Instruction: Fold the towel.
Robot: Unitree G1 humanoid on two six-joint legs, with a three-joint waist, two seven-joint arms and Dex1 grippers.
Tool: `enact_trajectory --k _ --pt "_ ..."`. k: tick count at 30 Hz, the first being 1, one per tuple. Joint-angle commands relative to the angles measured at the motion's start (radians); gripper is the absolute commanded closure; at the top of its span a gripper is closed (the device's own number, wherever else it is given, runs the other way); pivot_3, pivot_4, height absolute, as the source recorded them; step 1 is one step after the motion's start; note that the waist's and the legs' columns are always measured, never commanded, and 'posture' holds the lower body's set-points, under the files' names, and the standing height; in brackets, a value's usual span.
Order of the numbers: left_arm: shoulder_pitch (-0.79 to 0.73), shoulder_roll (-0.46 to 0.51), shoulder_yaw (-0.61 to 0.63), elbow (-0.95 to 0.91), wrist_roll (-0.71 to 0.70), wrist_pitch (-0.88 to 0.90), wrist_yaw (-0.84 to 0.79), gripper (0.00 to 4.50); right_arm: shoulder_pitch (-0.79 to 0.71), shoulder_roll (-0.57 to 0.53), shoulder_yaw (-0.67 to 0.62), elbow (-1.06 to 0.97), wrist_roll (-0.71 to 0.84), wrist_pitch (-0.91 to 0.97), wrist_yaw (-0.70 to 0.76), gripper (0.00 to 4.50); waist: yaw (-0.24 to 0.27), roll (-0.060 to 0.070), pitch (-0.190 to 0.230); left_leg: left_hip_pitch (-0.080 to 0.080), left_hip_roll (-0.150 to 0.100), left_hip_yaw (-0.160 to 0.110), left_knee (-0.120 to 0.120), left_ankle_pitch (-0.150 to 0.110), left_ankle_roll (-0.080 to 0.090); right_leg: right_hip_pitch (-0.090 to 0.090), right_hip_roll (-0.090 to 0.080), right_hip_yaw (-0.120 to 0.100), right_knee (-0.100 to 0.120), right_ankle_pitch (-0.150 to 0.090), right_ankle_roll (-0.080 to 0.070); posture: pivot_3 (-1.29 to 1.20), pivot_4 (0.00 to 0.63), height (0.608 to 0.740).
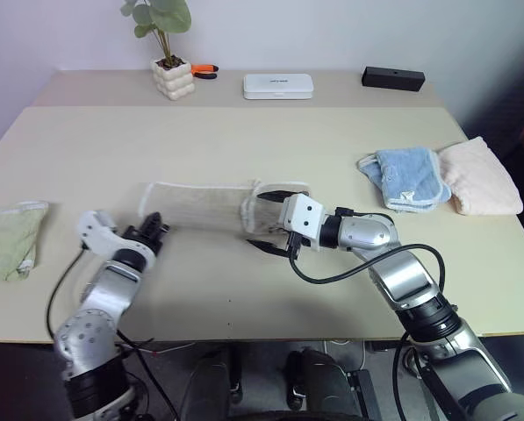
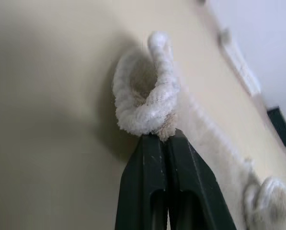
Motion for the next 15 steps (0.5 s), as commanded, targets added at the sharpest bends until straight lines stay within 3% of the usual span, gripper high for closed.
enact_trajectory --k 1,5,7,15 --pt "0.007 0.162 0.073 -0.076 0.032 -0.06 -0.116 4.47 -0.002 -0.015 -0.037 -0.041 0.014 -0.002 0.006 0.0 0.001 -0.001 0.0 0.0 0.0 0.0 0.0 0.0 0.0 0.0 0.0 0.0 0.0 0.0 0.0 0.0 0.15 0.74" --pt "0.043 0.324 -0.002 -0.125 0.105 -0.063 -0.266 4.47 -0.001 -0.018 -0.038 -0.022 0.004 -0.011 0.01 0.0 0.008 -0.001 0.0 -0.001 -0.001 0.0 0.0 0.0 0.0 0.0 -0.001 0.0 -0.001 0.0 0.0 0.0 0.15 0.74" --pt "0.048 0.413 -0.133 -0.187 0.18 -0.062 -0.379 4.47 -0.004 -0.014 -0.03 -0.005 -0.01 -0.017 0.007 0.0 0.013 -0.001 0.0 -0.001 -0.002 0.0 0.0 -0.001 0.0 0.0 -0.002 0.0 -0.002 0.0 0.0 0.0 0.15 0.74" --pt "0.007 0.526 -0.519 -0.194 0.415 -0.121 -0.668 4.47 0.004 -0.013 -0.028 0.019 -0.039 -0.031 0.001 0.0 0.002 -0.001 0.0 0.0 -0.002 0.002 -0.005 0.001 -0.002 -0.003 -0.001 0.002 -0.002 0.0 0.0 0.0 0.15 0.74"
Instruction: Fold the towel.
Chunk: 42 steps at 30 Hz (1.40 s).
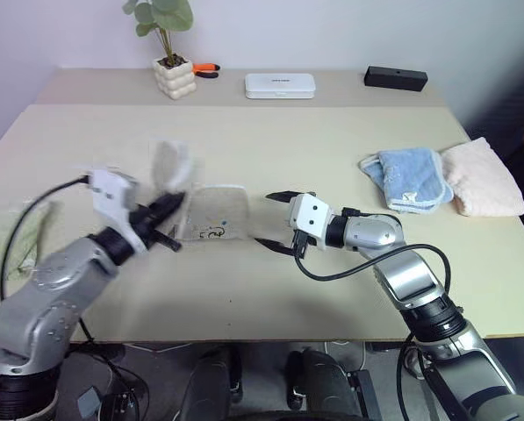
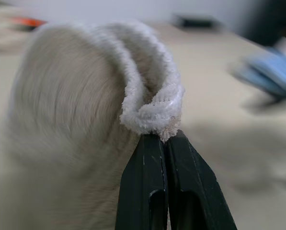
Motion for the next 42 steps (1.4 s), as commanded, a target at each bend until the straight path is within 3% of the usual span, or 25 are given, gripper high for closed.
enact_trajectory --k 1,7,11,15,16,18,21,25,26,30,33,38,42 --pt "-0.04 0.033 -0.138 0.039 0.145 -0.052 -0.102 4.47 0.001 -0.003 -0.009 -0.013 -0.01 -0.021 -0.007 0.0 0.003 0.0 0.0 0.0 0.0 0.0 -0.001 0.001 -0.001 0.0 0.001 0.0 0.0 0.0 0.0 0.0 0.15 0.74" --pt "-0.097 -0.015 -0.19 0.145 0.232 -0.08 -0.15 4.47 0.02 -0.012 -0.023 -0.034 -0.021 -0.01 -0.019 0.0 0.004 0.0 0.0 0.0 0.0 0.0 -0.002 0.001 -0.001 -0.001 0.001 0.0 0.0 0.0 0.0 0.0 0.15 0.74" --pt "-0.083 -0.033 -0.165 0.141 0.224 -0.063 -0.174 3.16 0.023 -0.023 -0.029 -0.032 -0.039 -0.005 -0.031 0.0 0.005 0.0 0.0 0.0 0.0 0.0 -0.002 0.001 -0.001 -0.001 0.0 0.0 0.0 0.0 0.0 0.0 0.15 0.74" --pt "-0.047 -0.029 -0.049 0.106 0.149 -0.021 -0.176 1.15 0.003 -0.024 -0.062 -0.018 -0.017 0.011 -0.035 0.0 0.002 0.0 0.0 0.0 0.0 0.0 -0.002 0.001 -0.001 -0.001 0.0 0.0 0.0 0.0 0.0 0.0 0.15 0.74" --pt "-0.032 -0.029 0.019 0.09 0.095 0.0 -0.174 1.15 -0.01 -0.024 -0.079 -0.011 0.0 0.022 -0.032 0.0 0.0 0.0 0.0 0.0 0.001 0.0 -0.002 0.001 -0.001 -0.001 0.0 0.0 0.0 0.0 0.0 0.0 0.15 0.74" --pt "-0.012 -0.037 0.14 0.065 -0.002 0.019 -0.166 1.09 -0.036 -0.017 -0.11 0.002 0.031 0.044 -0.028 0.51 -0.001 0.0 0.0 0.0 0.001 -0.001 -0.002 0.001 -0.001 -0.001 0.0 0.0 0.0 0.0 0.0 0.0 0.15 0.74" --pt "-0.01 -0.048 0.25 0.072 -0.049 0.022 -0.123 2.13 -0.067 0.007 -0.134 -0.006 0.085 0.084 -0.015 1.87 0.003 0.0 0.0 0.0 0.001 -0.001 -0.001 0.001 -0.001 0.0 0.0 0.0 0.0 0.0 0.0 0.0 0.15 0.74" --pt "-0.02 -0.017 0.217 0.1 0.086 -0.008 -0.074 4.2 -0.113 0.103 -0.124 -0.035 0.175 0.184 -0.02 4.0 0.004 0.0 0.0 0.001 0.0 -0.001 -0.001 0.001 -0.001 0.0 0.0 -0.001 0.001 0.0 0.0 0.0 0.15 0.74" --pt "-0.027 -0.019 0.194 0.111 0.122 -0.02 -0.064 4.5 -0.12 0.126 -0.11 -0.033 0.181 0.203 -0.023 4.44 0.004 0.0 0.0 0.001 0.0 -0.001 -0.002 0.001 -0.001 0.0 0.0 -0.001 0.001 0.0 0.0 0.0 0.15 0.74" --pt "-0.07 -0.045 0.044 0.21 0.291 -0.067 -0.03 4.5 -0.173 0.253 -0.016 0.08 0.133 0.253 -0.08 4.44 0.003 0.0 0.0 0.001 0.0 -0.001 -0.002 0.001 -0.001 0.0 0.0 -0.001 0.001 0.0 0.0 0.0 0.15 0.74" --pt "-0.099 -0.1 0.002 0.27 0.317 -0.086 -0.028 4.5 -0.195 0.308 0.025 0.198 0.085 0.235 -0.116 4.44 0.002 0.0 0.0 0.0 0.0 -0.001 -0.002 0.001 -0.001 -0.001 0.001 -0.001 0.001 0.0 0.0 0.0 0.15 0.74" --pt "-0.078 -0.128 -0.056 0.367 0.405 -0.138 -0.045 4.5 -0.181 0.325 0.082 0.343 -0.001 0.207 -0.167 4.44 0.002 0.0 0.0 0.0 0.0 0.0 -0.002 0.001 -0.001 -0.001 0.0 -0.001 0.0 0.0 0.0 0.0 0.15 0.74" --pt "-0.055 -0.144 -0.045 0.363 0.412 -0.165 -0.06 4.5 -0.154 0.321 0.062 0.33 -0.013 0.18 -0.188 4.44 0.0 0.0 0.0 0.0 0.001 0.0 -0.002 0.001 -0.001 -0.001 0.0 0.0 0.001 0.0 0.0 0.0 0.15 0.74"
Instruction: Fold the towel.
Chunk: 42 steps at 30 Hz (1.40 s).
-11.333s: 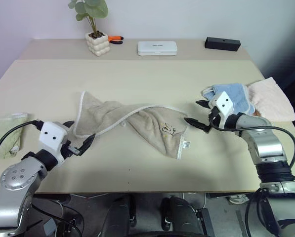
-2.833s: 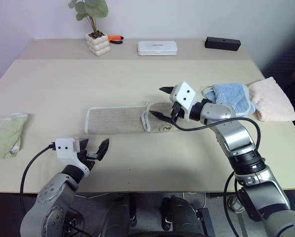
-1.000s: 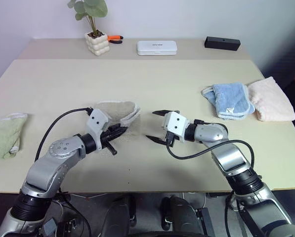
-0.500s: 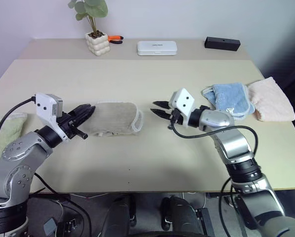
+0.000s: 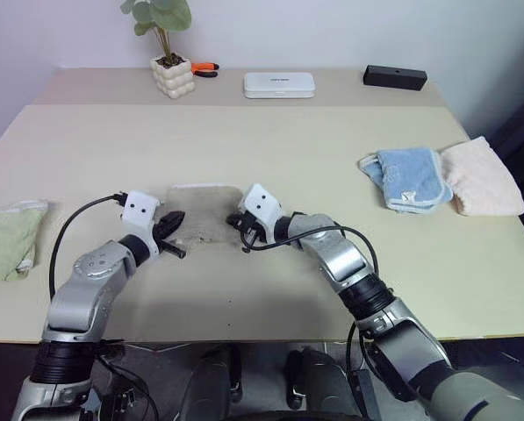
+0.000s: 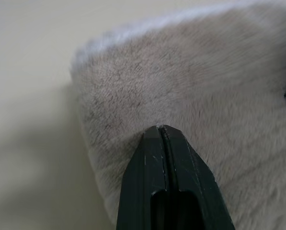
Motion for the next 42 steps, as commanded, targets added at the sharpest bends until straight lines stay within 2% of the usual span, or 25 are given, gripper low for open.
enact_trajectory --k 1,6,7,9,10,16,22,30,31,32,38,39,42 --pt "0.016 -0.015 0.025 -0.027 -0.002 -0.032 -0.015 4.5 0.016 -0.003 -0.025 -0.039 -0.007 -0.032 -0.02 4.44 0.0 0.0 0.0 0.0 0.0 0.0 0.0 0.0 0.0 0.0 0.0 0.0 0.0 0.0 0.0 0.0 0.15 0.74" --pt "0.036 -0.036 0.102 -0.077 -0.05 -0.042 -0.022 4.5 0.024 -0.025 -0.072 -0.111 0.03 -0.018 -0.004 4.44 0.0 0.0 0.0 0.0 0.0 0.0 0.0 0.0 0.0 0.0 -0.001 0.0 0.0 0.0 0.0 0.0 0.15 0.74" --pt "0.048 -0.035 0.137 -0.101 -0.066 -0.038 -0.016 4.5 0.027 -0.042 -0.095 -0.15 0.059 0.018 0.018 4.21 0.0 0.0 0.0 0.0 0.0 0.0 0.0 0.0 0.0 0.0 -0.001 0.0 0.0 0.0 0.0 0.0 0.15 0.74" --pt "0.096 -0.028 0.226 -0.153 -0.096 -0.026 0.004 4.5 0.041 -0.09 -0.154 -0.232 0.114 0.125 0.045 3.64 0.0 0.0 0.0 0.0 0.0 0.0 0.0 0.0 0.0 0.0 -0.001 0.0 0.0 0.0 0.0 0.0 0.15 0.74" --pt "0.114 -0.026 0.251 -0.168 -0.103 -0.024 0.008 4.5 0.047 -0.101 -0.174 -0.257 0.134 0.167 0.046 3.22 0.0 0.0 0.0 0.0 0.0 -0.001 0.0 0.0 0.0 0.0 -0.001 0.0 0.0 0.0 0.0 0.0 0.15 0.74" --pt "0.205 -0.019 0.299 -0.212 -0.086 -0.069 -0.016 4.5 0.055 -0.039 -0.272 -0.3 0.249 0.433 -0.04 0.17 -0.004 0.0 0.0 0.001 0.0 -0.001 -0.001 -0.001 0.001 0.0 -0.001 0.0 0.0 0.0 0.0 0.0 0.15 0.74" --pt "0.267 -0.011 0.307 -0.251 -0.105 -0.097 -0.058 4.5 0.022 0.081 -0.372 -0.244 0.378 0.66 -0.114 0.17 0.0 0.0 0.0 0.0 0.0 -0.001 -0.001 -0.001 0.001 0.0 -0.001 0.0 0.0 0.0 0.0 0.0 0.15 0.74" --pt "0.326 -0.017 0.281 -0.346 -0.153 -0.102 -0.137 4.5 -0.033 0.171 -0.376 -0.113 0.392 0.666 -0.181 0.17 -0.005 0.001 0.0 0.0 0.0 0.0 -0.001 -0.002 0.002 -0.001 -0.001 0.0 0.0 0.0 0.0 0.0 0.15 0.74" --pt "0.328 -0.019 0.279 -0.35 -0.151 -0.101 -0.135 4.5 -0.038 0.179 -0.377 -0.1 0.391 0.654 -0.184 0.69 -0.005 0.001 0.0 0.0 0.0 0.0 -0.001 -0.002 0.002 -0.001 -0.001 0.0 0.0 0.0 0.0 0.0 0.15 0.74" --pt "0.328 -0.02 0.279 -0.351 -0.149 -0.099 -0.133 4.5 -0.04 0.183 -0.379 -0.095 0.391 0.643 -0.183 0.97 -0.004 0.001 0.0 0.0 0.0 0.0 -0.002 -0.002 0.002 -0.001 -0.001 0.0 0.0 0.0 0.0 0.0 0.15 0.74" --pt "0.329 -0.022 0.281 -0.353 -0.15 -0.095 -0.128 4.5 -0.057 0.2 -0.426 -0.1 0.44 0.648 -0.189 4.08 -0.003 0.001 0.0 -0.001 0.0 0.0 -0.002 -0.002 0.002 -0.001 -0.001 0.0 0.0 0.0 0.0 0.0 0.15 0.74" --pt "0.33 -0.022 0.28 -0.353 -0.149 -0.095 -0.127 4.5 -0.057 0.198 -0.427 -0.106 0.446 0.649 -0.189 4.44 -0.003 0.001 0.0 -0.001 0.0 0.0 -0.002 -0.002 0.002 -0.001 -0.001 0.0 0.0 0.0 0.0 0.0 0.15 0.74" --pt "0.322 -0.024 0.263 -0.354 -0.143 -0.089 -0.12 4.5 -0.071 0.199 -0.479 -0.157 0.482 0.602 -0.198 4.44 -0.002 0.001 0.0 -0.001 0.0 0.0 -0.002 -0.002 0.003 -0.001 -0.001 0.0 0.0 0.0 0.0 0.0 0.15 0.74"
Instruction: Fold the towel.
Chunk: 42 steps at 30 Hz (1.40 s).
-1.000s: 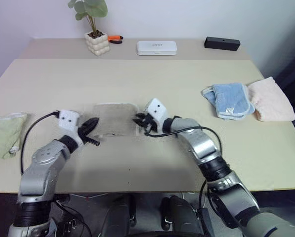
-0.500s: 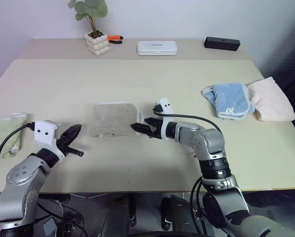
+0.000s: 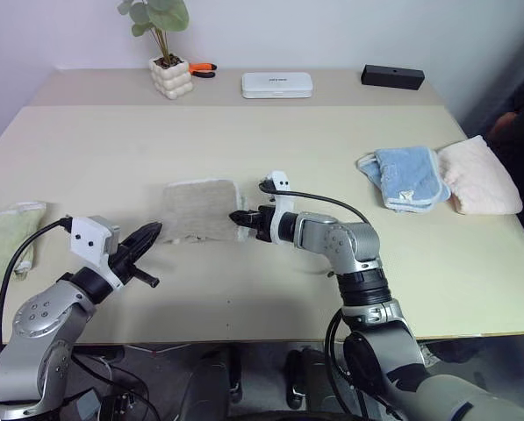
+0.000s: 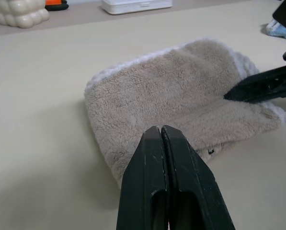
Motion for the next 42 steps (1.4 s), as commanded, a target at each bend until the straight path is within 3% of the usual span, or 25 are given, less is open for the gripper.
enact_trajectory --k 1,7,10,15,25,32,35,42 --pt "-0.008 -0.001 -0.009 -0.037 -0.005 -0.004 0.011 4.5 -0.045 0.001 -0.077 -0.098 0.058 -0.076 -0.012 4.44 0.001 0.0 0.0 0.0 0.0 0.0 0.0 0.0 0.0 0.0 0.0 0.0 0.0 0.0 0.0 0.0 0.15 0.74" --pt "-0.025 -0.004 -0.041 -0.036 -0.006 0.0 0.016 4.5 -0.168 -0.136 -0.269 -0.06 0.068 -0.246 -0.11 4.44 0.006 0.0 0.0 -0.001 -0.001 0.0 0.0 0.0 0.0 0.0 0.0 0.0 -0.001 0.0 0.0 0.0 0.15 0.74" --pt "-0.066 -0.006 -0.084 -0.01 0.0 0.001 0.007 4.5 -0.257 -0.279 -0.418 0.06 0.073 -0.336 -0.19 4.44 0.012 0.0 0.0 -0.001 -0.001 0.0 0.0 0.0 0.0 0.0 -0.001 0.0 -0.001 0.0 0.0 0.0 0.15 0.74" --pt "-0.139 -0.003 -0.136 0.038 0.013 -0.002 -0.006 4.5 -0.259 -0.389 -0.55 0.136 0.096 -0.386 -0.304 4.44 -0.002 0.001 0.001 0.0 0.0 0.002 -0.001 0.0 0.0 0.0 0.0 0.001 -0.002 0.0 0.0 0.0 0.15 0.74" --pt "-0.212 -0.001 -0.207 0.106 0.034 -0.006 -0.05 4.5 0.057 -0.358 -0.688 -0.159 0.239 -0.123 -0.536 4.44 0.005 0.003 0.001 0.001 0.001 0.004 -0.002 0.001 -0.001 -0.001 0.0 0.002 0.0 0.0 0.0 0.0 0.15 0.74" --pt "-0.259 -0.01 -0.243 0.152 0.05 -0.015 -0.068 4.5 0.168 -0.325 -0.699 -0.251 0.255 -0.118 -0.613 4.44 0.004 0.004 0.001 0.001 0.001 0.004 -0.001 0.0 0.0 -0.001 0.0 0.002 0.0 0.0 0.0 0.0 0.15 0.74" --pt "-0.266 -0.011 -0.249 0.162 0.052 -0.018 -0.072 4.5 0.171 -0.344 -0.706 -0.244 0.257 -0.141 -0.617 3.48 0.005 0.004 0.001 0.001 0.0 0.004 -0.001 0.0 0.0 -0.001 0.0 0.002 -0.001 0.0 0.0 0.0 0.15 0.74" --pt "-0.27 -0.011 -0.256 0.189 0.057 -0.033 -0.093 4.5 0.161 -0.411 -0.696 -0.252 0.219 -0.24 -0.599 0.07 0.005 0.004 0.001 0.001 0.0 0.004 -0.001 0.0 0.0 -0.001 0.0 0.002 -0.001 0.0 0.0 0.0 0.15 0.74"
